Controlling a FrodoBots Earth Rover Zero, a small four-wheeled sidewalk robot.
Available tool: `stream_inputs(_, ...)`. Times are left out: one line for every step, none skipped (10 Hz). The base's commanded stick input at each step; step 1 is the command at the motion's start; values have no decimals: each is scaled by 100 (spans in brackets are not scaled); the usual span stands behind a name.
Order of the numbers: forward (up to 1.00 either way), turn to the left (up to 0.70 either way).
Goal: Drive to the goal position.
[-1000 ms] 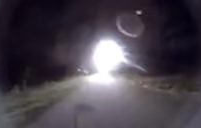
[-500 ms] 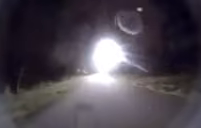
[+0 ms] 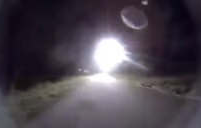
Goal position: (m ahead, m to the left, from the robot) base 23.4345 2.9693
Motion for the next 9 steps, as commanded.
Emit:
stream_inputs(100,3)
stream_inputs(100,4)
stream_inputs(100,4)
stream_inputs(100,4)
stream_inputs(100,4)
stream_inputs(100,4)
stream_inputs(100,4)
stream_inputs(100,4)
stream_inputs(100,4)
